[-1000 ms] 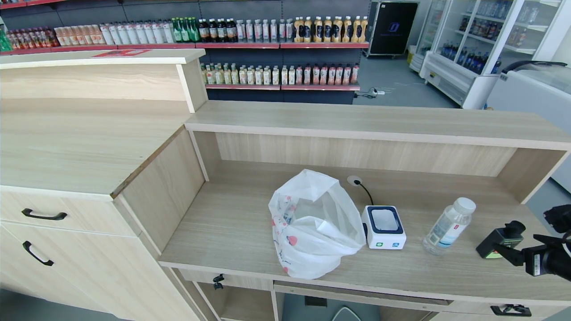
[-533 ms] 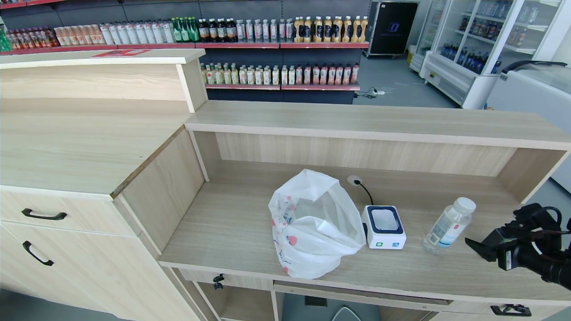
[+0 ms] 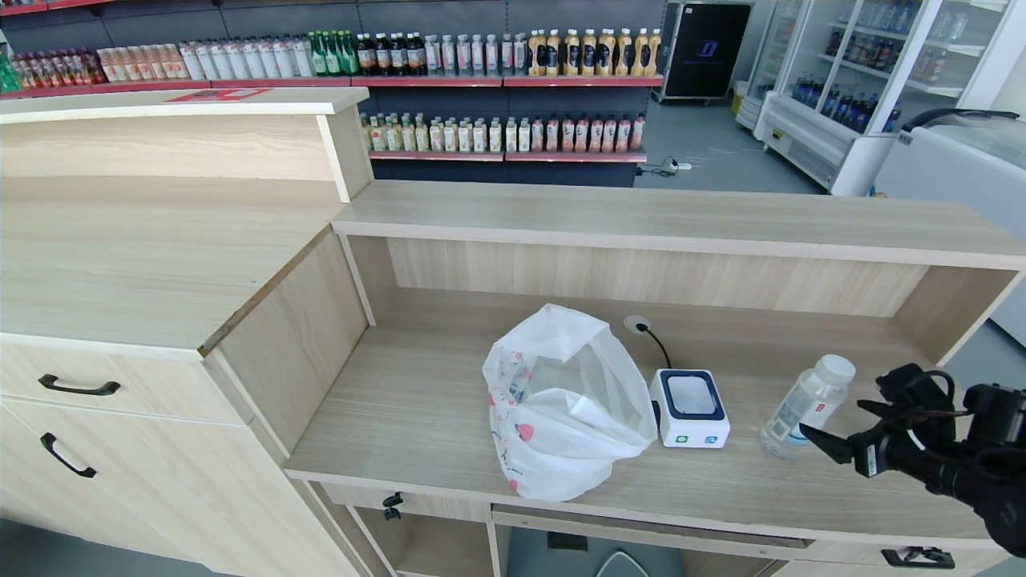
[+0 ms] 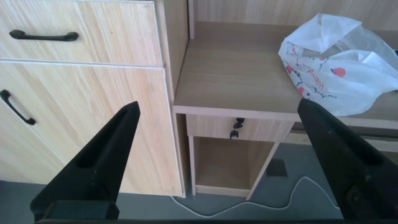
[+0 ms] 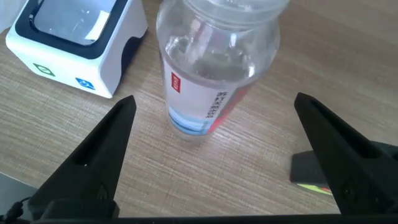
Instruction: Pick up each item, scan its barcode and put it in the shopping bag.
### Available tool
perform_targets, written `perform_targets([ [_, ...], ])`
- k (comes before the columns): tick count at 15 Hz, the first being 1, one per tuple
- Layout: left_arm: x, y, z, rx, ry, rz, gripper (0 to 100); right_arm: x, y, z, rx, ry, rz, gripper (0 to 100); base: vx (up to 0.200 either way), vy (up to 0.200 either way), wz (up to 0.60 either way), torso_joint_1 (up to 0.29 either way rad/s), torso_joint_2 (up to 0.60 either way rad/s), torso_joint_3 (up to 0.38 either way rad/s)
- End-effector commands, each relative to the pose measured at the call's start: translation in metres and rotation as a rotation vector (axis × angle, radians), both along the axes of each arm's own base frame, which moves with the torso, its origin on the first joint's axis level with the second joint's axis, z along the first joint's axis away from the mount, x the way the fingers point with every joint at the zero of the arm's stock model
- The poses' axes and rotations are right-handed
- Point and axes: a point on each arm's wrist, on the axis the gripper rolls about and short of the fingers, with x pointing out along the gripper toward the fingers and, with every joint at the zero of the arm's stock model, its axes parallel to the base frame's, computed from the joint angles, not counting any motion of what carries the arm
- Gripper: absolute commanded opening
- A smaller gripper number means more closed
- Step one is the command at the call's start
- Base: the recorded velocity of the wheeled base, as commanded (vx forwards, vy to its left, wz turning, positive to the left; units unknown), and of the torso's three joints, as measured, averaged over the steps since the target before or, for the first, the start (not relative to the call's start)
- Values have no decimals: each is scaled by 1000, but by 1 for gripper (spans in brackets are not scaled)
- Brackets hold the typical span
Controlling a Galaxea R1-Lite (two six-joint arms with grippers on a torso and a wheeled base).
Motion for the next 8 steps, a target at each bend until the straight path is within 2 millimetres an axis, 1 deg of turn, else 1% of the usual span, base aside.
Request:
perform_targets([
  [1,0,0,0,0,1,-1,100,11,7,-6,3,0,34,100,0,0,0,0,0,0],
  [5,0,0,0,0,1,1,100,32,14,-10,-10,-33,74,100,0,0,0,0,0,0],
  [8,0,0,0,0,0,1,100,38,17,-13,-9,-34,86,100,0,0,0,0,0,0],
])
